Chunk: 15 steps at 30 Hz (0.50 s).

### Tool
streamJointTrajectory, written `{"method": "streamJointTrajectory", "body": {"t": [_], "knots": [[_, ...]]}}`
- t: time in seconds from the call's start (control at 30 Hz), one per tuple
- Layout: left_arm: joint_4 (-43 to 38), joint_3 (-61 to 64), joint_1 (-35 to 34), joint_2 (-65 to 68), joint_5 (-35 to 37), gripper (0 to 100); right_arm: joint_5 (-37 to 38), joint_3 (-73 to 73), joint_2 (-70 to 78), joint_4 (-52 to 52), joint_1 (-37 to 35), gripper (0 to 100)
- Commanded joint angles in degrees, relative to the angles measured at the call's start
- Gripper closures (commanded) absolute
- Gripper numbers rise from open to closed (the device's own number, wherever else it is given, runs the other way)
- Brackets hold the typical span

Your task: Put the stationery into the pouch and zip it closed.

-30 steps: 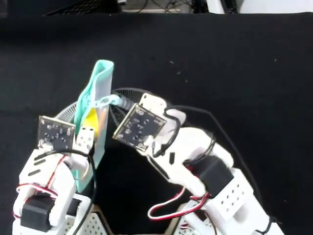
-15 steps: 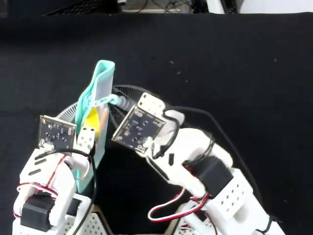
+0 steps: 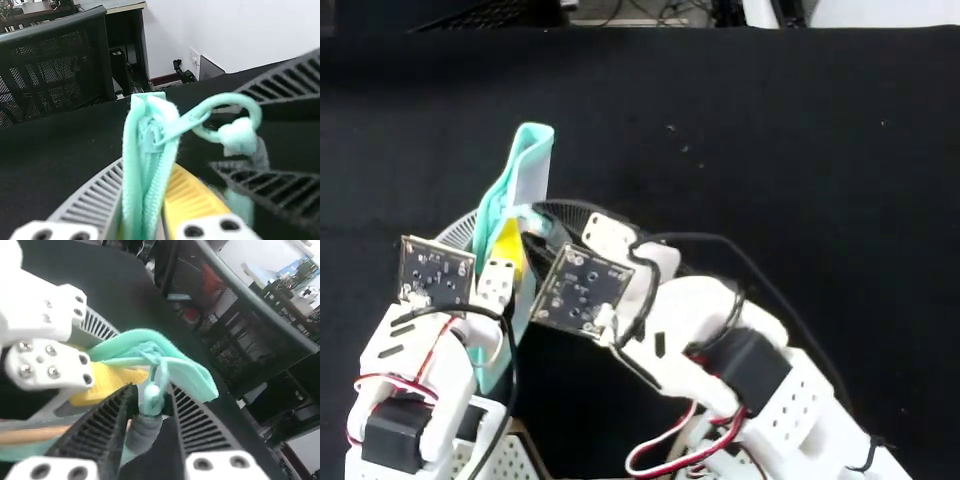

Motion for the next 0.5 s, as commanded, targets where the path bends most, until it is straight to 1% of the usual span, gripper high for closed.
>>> {"method": "streamJointTrajectory", "body": {"t": [0.0,0.47], "knots": [[0.1,-0.3,0.7,0.2,-0.1,97,0.2,-3.6,-1.5,0.2,-0.4,93.1],[-0.3,1.1,0.7,0.2,-0.2,97,-0.2,-4.3,-1.5,0.1,-0.3,92.3]]}}
